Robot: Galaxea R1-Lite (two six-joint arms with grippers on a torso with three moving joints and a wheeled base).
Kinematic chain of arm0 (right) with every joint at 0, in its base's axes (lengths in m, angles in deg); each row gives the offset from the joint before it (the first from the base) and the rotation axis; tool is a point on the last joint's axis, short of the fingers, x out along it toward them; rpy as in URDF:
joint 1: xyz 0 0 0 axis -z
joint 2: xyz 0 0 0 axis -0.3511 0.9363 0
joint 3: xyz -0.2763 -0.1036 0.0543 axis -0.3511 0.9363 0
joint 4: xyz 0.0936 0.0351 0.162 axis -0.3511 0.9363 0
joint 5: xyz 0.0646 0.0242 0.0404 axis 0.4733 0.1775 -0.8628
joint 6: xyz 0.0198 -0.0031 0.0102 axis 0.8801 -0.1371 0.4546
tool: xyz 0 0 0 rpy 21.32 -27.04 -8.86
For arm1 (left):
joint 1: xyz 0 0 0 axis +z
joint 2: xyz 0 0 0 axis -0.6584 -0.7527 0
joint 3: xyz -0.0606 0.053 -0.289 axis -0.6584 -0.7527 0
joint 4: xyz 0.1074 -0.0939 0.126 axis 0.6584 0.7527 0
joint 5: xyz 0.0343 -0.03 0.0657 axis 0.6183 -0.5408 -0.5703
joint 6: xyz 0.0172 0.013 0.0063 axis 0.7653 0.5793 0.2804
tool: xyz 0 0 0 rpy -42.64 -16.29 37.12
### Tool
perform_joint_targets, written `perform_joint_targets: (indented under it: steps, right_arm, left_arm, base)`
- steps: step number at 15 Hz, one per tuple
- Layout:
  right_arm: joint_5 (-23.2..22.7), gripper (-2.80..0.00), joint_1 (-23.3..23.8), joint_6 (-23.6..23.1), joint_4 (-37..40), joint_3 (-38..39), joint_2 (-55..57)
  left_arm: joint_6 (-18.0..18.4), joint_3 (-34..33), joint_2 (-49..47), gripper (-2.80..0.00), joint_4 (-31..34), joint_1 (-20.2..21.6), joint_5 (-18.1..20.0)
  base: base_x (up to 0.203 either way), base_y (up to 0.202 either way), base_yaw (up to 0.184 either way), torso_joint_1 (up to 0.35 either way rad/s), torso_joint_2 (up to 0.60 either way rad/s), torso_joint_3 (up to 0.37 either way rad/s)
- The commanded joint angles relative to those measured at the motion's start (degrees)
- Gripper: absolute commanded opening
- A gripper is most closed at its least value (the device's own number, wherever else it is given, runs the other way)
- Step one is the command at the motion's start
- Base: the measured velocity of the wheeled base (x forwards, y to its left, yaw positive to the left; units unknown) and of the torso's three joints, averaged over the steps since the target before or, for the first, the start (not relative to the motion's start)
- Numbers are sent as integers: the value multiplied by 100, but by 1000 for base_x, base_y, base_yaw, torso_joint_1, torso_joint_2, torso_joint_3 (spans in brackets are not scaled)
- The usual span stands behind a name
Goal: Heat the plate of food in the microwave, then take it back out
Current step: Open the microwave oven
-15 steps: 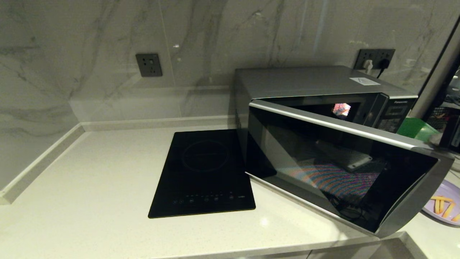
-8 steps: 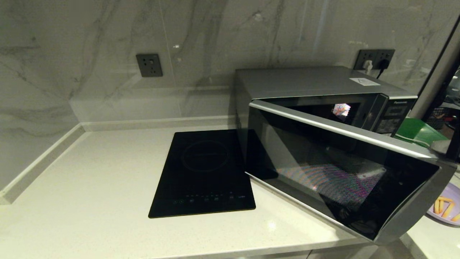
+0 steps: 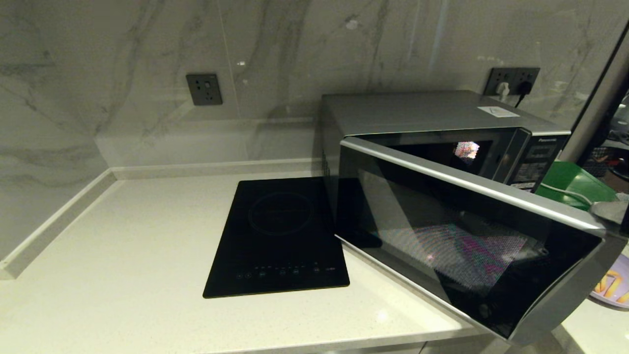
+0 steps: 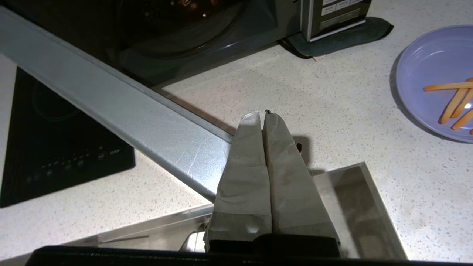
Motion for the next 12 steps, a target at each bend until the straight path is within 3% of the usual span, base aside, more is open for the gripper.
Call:
perform_joint_targets:
  steps: [1, 12]
  right_arm:
    - [11, -280, -207, 14, 18, 49, -100]
    - [3, -280, -1118, 23, 9, 110, -333]
  left_arm:
    - [-3, 0, -4, -280, -2, 1, -7]
    - [-3, 0, -4, -280, -2, 1, -7]
  base:
    - [0, 0, 0, 0, 0, 0]
    - [0, 0, 0, 0, 0, 0]
